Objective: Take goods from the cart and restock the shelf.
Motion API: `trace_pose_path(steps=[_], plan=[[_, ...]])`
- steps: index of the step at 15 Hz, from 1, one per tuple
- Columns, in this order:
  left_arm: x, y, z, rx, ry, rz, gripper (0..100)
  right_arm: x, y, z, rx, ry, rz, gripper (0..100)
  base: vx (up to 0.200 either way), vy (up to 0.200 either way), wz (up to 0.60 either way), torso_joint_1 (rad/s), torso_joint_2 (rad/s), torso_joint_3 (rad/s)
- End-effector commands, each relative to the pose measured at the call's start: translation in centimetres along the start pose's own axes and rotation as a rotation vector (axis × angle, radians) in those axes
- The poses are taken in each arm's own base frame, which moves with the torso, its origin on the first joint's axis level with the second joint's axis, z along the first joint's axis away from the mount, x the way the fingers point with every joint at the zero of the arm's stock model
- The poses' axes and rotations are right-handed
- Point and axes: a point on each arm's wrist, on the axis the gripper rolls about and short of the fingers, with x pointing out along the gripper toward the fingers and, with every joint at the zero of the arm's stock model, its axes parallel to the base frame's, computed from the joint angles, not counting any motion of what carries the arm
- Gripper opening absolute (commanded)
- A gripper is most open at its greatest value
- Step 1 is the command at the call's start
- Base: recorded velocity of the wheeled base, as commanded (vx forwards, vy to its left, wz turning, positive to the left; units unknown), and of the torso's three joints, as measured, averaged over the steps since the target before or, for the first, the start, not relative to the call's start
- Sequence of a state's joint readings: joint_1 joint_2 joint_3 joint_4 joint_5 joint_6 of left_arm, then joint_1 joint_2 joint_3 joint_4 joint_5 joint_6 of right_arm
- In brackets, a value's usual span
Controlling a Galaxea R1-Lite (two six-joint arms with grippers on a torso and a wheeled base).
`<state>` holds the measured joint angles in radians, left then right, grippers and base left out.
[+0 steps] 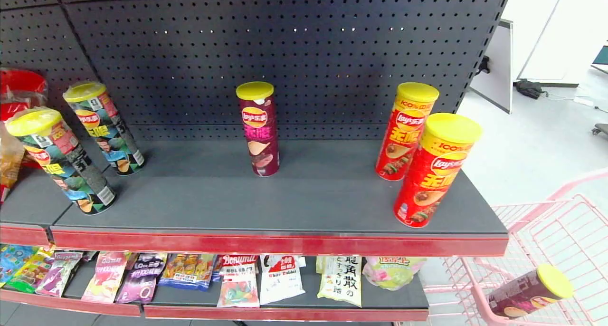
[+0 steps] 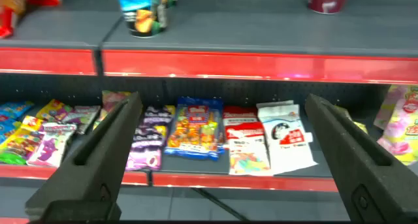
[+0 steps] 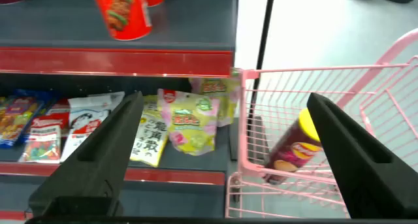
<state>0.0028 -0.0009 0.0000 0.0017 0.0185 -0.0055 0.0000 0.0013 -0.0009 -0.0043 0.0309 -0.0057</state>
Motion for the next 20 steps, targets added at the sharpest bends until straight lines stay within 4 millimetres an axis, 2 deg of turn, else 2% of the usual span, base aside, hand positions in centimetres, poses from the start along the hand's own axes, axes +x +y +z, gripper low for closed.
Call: trace_pose_path(steps=[1,7,8,19,20], plan=[[0.01,0.0,0.0,-0.001,0.001,0.002,100,0.0,0.0,0.02,0.0,-0.001,0.001,100,0.0,-0.2,0.0,0.007,0.0,0.007],[0.01,0.0,0.0,-0.001,0.001,0.002,100,0.0,0.0,0.02,0.001,-0.001,0.001,100,0.0,-0.2,0.0,0.0,0.0,0.004],[0.01,0.0,0.0,-0.001,0.001,0.002,100,0.01,0.0,-0.02,0.001,0.001,0.001,100,0.0,0.0,0.0,0.0,0.0,0.0],[0.01,0.0,0.0,-0.001,0.001,0.0,100,0.0,0.0,0.02,0.006,-0.001,0.0,100,0.0,0.0,-0.6,0.001,0.0,0.003],[0.01,0.0,0.0,-0.001,0.001,0.002,100,0.01,0.0,-0.02,0.006,0.001,0.0,100,0.0,0.0,0.0,0.0,0.0,0.0]])
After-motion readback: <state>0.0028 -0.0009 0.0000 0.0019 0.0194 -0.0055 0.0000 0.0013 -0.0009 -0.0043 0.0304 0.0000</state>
